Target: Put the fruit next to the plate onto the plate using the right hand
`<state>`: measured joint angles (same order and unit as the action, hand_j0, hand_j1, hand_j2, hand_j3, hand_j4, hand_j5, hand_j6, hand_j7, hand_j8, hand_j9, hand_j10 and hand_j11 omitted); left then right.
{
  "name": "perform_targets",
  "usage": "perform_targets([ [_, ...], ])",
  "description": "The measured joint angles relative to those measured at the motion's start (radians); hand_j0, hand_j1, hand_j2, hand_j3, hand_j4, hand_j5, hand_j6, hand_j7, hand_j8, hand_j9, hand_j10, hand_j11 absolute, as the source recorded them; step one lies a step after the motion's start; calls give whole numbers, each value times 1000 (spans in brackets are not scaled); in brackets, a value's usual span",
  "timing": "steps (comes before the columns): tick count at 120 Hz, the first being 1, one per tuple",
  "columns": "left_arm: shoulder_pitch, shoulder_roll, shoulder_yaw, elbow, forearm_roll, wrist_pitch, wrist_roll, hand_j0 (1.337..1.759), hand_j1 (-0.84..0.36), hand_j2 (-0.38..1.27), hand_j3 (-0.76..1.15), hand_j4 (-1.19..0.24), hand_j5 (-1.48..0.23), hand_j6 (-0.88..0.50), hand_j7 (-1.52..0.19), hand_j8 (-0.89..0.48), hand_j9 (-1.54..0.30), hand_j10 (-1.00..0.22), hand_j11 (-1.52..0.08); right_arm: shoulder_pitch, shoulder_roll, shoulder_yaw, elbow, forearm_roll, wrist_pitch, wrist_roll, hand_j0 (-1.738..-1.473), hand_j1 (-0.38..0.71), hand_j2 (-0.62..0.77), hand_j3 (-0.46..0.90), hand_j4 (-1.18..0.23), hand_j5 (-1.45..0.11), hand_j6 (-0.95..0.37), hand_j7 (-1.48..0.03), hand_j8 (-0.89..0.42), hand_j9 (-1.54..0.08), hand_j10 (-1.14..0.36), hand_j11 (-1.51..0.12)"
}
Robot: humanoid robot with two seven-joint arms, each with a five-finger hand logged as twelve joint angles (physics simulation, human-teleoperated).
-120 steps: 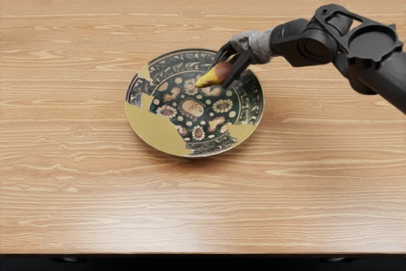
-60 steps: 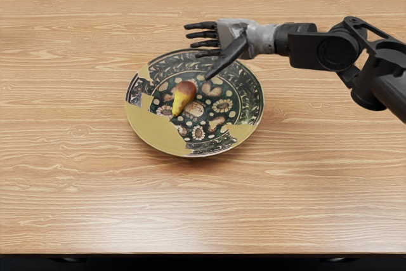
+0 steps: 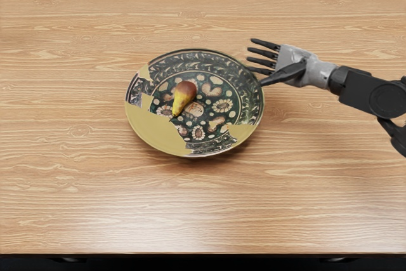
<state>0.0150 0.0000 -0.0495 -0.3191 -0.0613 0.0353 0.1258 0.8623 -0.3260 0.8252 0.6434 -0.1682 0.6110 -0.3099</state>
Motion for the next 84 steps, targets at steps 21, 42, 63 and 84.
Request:
perform_targets([
  [21,-9,0,0,0,0,0,0,1658,349,0,0,0,0,0,0,0,0,0,0,-61,-145,12,61,67,0,0,-1658,-347,2,0,-1,-4,1,-4,1,-4,-3,-4],
  [42,-20,0,-3,0,0,0,0,1658,349,0,0,0,0,0,0,0,0,0,0,-102,-269,15,81,123,0,0,-1658,-349,2,0,0,-2,2,-2,2,-2,0,-2],
  [63,-27,0,-5,0,0,0,0,1658,349,0,0,0,0,0,0,0,0,0,0,-134,-358,15,84,157,0,0,-1658,-349,2,0,0,0,3,-1,3,0,2,-1],
  [84,-27,0,-4,0,0,0,0,1658,349,0,0,0,0,0,0,0,0,0,0,-142,-378,15,85,164,0,0,-1658,-349,2,0,0,0,4,0,3,0,2,0],
])
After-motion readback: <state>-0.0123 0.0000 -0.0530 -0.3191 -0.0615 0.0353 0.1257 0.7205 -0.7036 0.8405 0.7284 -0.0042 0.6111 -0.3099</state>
